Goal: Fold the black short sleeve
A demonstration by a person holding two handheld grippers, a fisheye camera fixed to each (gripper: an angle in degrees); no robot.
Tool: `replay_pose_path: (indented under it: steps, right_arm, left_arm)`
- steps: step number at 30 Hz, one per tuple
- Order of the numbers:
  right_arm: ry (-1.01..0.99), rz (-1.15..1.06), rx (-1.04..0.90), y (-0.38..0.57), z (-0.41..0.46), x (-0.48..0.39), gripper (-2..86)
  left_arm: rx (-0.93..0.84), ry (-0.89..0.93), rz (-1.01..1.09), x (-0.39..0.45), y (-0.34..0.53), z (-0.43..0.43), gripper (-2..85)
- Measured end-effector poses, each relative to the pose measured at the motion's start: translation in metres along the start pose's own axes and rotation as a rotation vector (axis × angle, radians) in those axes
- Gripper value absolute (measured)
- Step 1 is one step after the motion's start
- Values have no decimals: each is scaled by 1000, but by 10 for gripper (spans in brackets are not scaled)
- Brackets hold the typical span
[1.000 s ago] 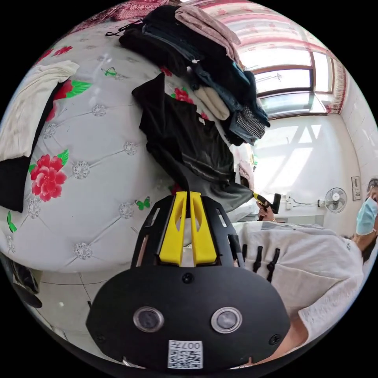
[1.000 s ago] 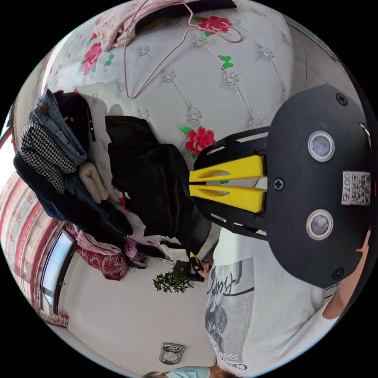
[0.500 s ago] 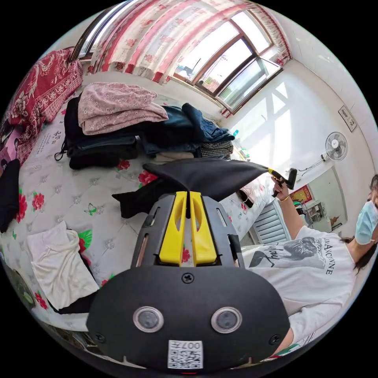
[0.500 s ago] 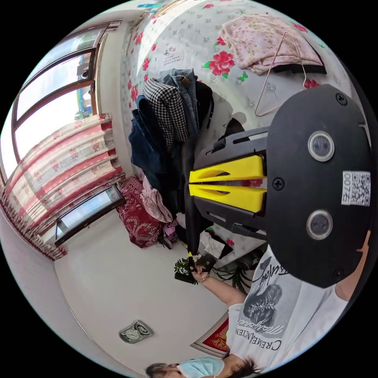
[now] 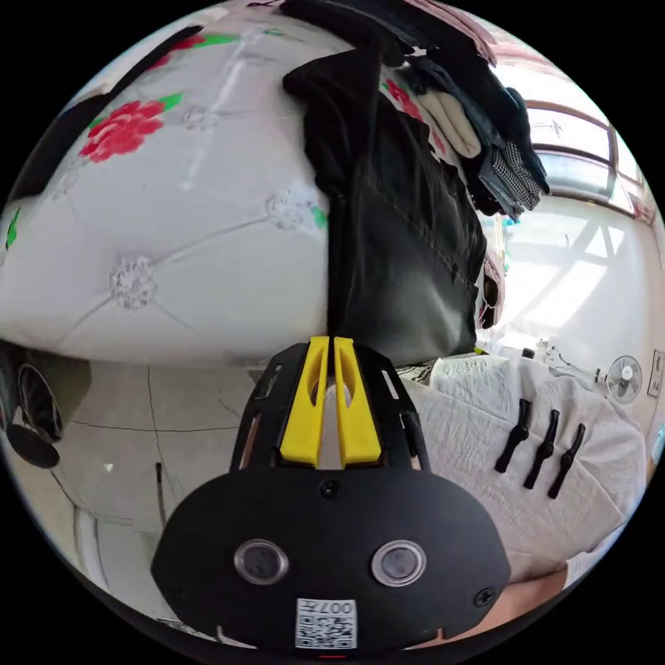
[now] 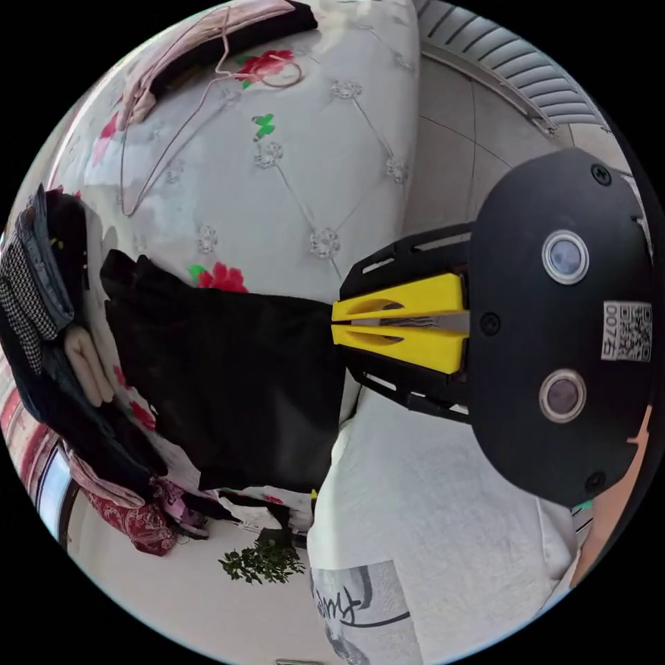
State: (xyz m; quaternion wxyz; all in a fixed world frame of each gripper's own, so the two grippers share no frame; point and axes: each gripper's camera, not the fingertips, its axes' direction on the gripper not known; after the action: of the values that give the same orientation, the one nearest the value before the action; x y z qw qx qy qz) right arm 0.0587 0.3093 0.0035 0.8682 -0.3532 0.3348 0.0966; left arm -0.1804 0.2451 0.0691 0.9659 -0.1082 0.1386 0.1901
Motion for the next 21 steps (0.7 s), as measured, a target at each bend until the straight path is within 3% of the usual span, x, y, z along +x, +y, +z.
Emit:
replay_pose_path:
  steps: [5, 10, 18, 21]
  right_arm:
    - [14, 88, 70, 7, -4, 0, -3]
    - [125, 49, 233, -25, -22, -32, -3]
    - [-25, -195, 276, -105, 29, -140, -3]
    - [-14, -308, 233, -125, 48, -180, -3]
  left_arm:
    - [172, 0, -28, -15, 25, -51, 21]
    - [364, 137, -82, -44, -16, -105, 73]
    - [440, 281, -169, -74, -119, -108, 92]
    - [416, 339, -146, -70, -141, -100, 57]
